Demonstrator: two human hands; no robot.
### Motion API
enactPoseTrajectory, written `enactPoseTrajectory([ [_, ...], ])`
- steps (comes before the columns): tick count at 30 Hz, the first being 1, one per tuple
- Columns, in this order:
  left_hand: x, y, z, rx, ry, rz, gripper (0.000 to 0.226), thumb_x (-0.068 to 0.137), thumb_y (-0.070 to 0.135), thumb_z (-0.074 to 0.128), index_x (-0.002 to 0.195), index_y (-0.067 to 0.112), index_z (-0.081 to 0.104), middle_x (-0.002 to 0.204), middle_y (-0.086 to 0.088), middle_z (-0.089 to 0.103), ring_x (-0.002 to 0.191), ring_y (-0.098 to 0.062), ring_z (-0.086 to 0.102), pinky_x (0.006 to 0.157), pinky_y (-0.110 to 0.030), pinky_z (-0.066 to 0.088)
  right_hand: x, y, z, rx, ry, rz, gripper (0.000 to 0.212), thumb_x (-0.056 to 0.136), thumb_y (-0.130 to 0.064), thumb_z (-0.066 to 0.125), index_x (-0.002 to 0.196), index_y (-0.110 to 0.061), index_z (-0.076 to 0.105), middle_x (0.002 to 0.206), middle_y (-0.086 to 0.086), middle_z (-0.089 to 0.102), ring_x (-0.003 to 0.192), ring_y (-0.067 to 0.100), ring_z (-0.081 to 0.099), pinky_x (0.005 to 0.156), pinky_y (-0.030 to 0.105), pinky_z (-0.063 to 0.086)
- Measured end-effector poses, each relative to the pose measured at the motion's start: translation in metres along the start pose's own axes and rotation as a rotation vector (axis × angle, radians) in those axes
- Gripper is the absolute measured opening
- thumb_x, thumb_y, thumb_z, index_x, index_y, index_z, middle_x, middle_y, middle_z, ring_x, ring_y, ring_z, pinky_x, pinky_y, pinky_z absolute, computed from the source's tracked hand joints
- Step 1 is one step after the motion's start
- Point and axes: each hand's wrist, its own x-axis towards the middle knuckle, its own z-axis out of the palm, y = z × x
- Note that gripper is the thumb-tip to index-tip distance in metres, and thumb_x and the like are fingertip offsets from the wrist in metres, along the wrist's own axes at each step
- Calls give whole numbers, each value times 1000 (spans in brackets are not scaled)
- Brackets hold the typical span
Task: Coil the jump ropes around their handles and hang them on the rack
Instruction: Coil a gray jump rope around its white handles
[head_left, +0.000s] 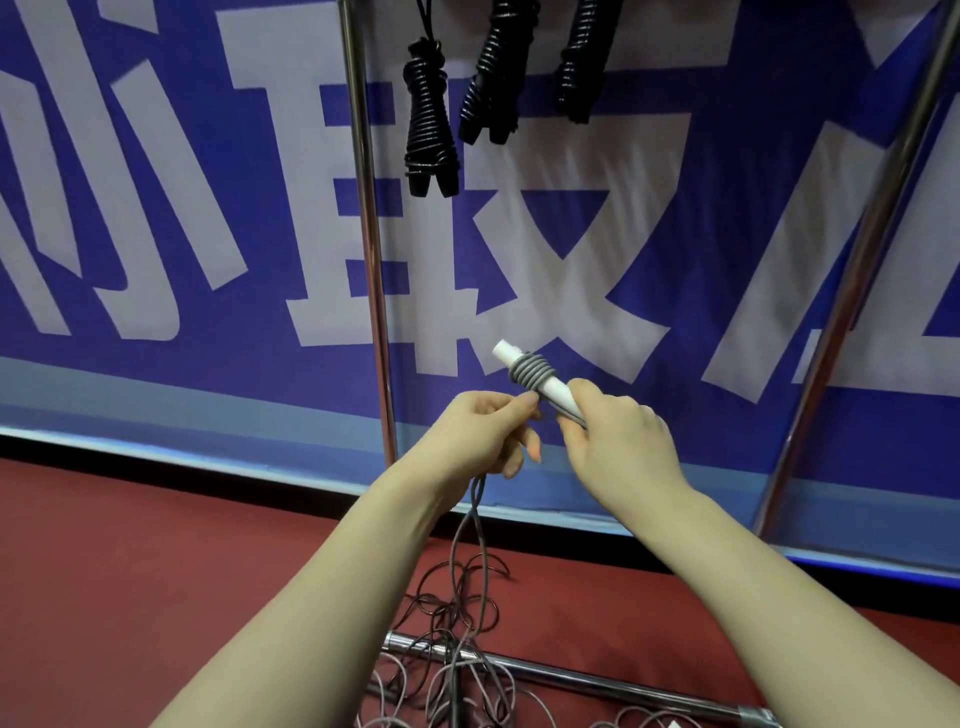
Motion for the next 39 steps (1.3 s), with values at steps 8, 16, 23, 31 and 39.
enactPoseTrajectory([
  [8,0,1,14,-73,230,27,50,97,45,55,90,-2,69,48,3,48,39,-8,30,40,-16,27,-2,-19,9,-243,65,-24,56,61,-13,87,112,-2,66,59,7,61,46,28,62,44,22,5],
  [16,0,5,-1,-147,191,145,50,101,38,48,57,15,45,48,7,36,43,-7,29,43,-14,26,5,-9,-4,981,-244,185,33,87,-38,68,111,-16,58,78,5,70,56,19,61,53,34,48],
  [23,-7,9,-3,-90,87,205,53,103,38,40,57,13,41,56,-2,50,42,-6,31,44,-13,26,-1,-10,-16,1502,-685,263,31,91,-37,53,97,-7,54,64,10,57,43,20,48,37,21,35],
  [31,-2,4,-23,14,234,144,39,88,39,69,70,4,65,50,-6,55,38,-12,40,42,-19,33,10,-3,-15,1186,-411,298,13,97,-17,59,86,-11,56,49,-3,38,38,11,31,36,15,20],
  [39,-1,-2,-26,444,-40,66,22,93,34,65,97,13,69,63,-7,67,48,-14,58,47,-20,40,11,4,-2,570,-127,201,25,92,-29,62,83,-6,59,64,1,52,59,22,45,55,31,32],
])
